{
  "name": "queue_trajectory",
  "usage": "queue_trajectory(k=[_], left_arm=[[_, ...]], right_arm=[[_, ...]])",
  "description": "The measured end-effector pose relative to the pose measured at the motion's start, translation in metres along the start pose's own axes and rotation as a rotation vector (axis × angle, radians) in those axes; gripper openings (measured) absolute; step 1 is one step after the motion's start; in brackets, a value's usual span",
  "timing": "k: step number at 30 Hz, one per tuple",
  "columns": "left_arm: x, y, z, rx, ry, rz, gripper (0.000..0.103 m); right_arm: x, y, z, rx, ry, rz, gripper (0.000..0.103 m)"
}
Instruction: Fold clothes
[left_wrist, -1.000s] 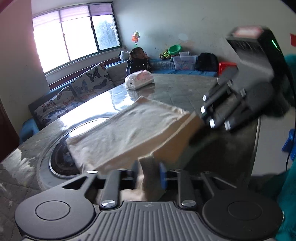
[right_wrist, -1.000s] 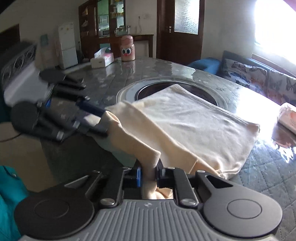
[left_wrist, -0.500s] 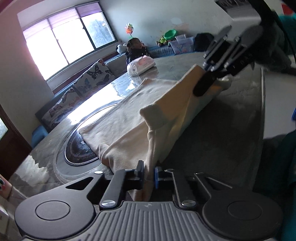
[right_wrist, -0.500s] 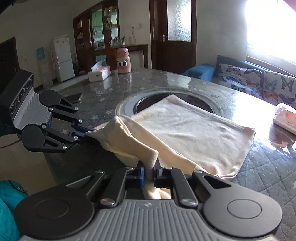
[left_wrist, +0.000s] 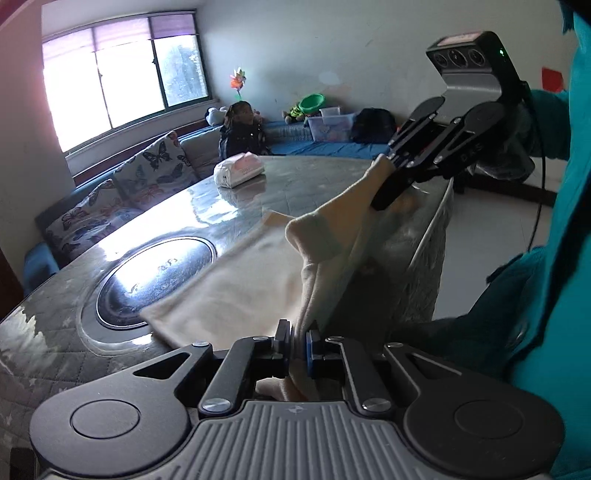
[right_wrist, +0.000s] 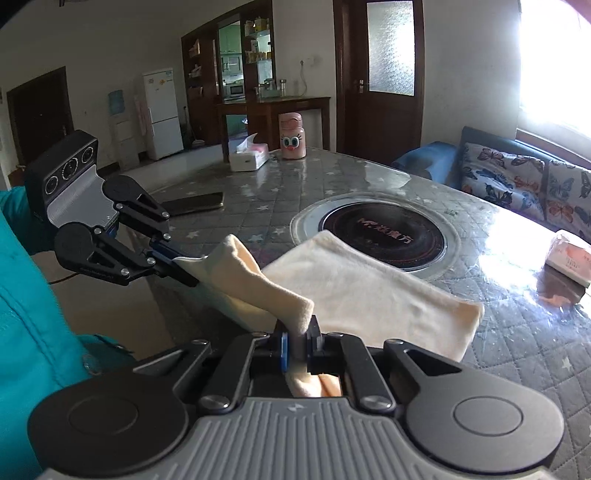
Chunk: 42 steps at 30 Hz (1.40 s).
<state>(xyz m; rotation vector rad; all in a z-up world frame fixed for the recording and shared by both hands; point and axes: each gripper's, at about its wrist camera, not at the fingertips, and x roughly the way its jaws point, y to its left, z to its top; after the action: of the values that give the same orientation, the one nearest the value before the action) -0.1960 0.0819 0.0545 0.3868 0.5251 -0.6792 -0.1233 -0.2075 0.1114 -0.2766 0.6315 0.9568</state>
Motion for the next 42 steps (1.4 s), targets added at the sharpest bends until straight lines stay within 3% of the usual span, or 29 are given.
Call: queue_trajectory(k=[9,16,20,21,23,26,29,34,36,42], left_arm=[[0.047,0.057,0.026,-0.046,-0.023,0.058,0.009],[0.114,0.108,0.034,-0.081,0.038,0.102,0.009],[0.156,0.129,0.023,-0.164,0.092,0.165,0.012],[0.162,0.133,0.02,-0.19,0.103,0.178,0.012],[0.17,0.139,0.014,-0.236,0.12,0.2,0.015],[0.17,0.143,0.01,-0.269,0.118,0.214,0.018],[0.17,0.145,0.01,-0.281,0.117,0.226,0.023],[0.172,0.148,0.015,-0.314,0.114,0.254,0.031],[0.17,0.15,0.018,-0.321,0.118,0.298,0.031],[0.152,0.153,0.027,-0.365,0.083,0.359,0.03]], right_arm=[[0.027,-0.042,0.035,-0.018,-0.002,-0.05,0.008],[0.089,-0.096,0.062,-0.025,0.041,-0.096,0.008],[0.138,-0.122,0.053,0.046,0.054,-0.154,0.011],[0.144,-0.125,0.05,0.058,0.051,-0.172,0.019],[0.16,-0.133,0.037,0.102,0.045,-0.226,0.022],[0.153,-0.142,0.023,0.198,0.01,-0.267,0.022],[0.131,-0.136,0.014,0.21,-0.016,-0.292,0.022],[0.117,-0.127,-0.011,0.222,0.024,-0.242,0.02],[0.117,-0.13,-0.02,0.248,0.047,-0.265,0.02],[0.095,-0.146,-0.025,0.335,-0.029,-0.32,0.02]])
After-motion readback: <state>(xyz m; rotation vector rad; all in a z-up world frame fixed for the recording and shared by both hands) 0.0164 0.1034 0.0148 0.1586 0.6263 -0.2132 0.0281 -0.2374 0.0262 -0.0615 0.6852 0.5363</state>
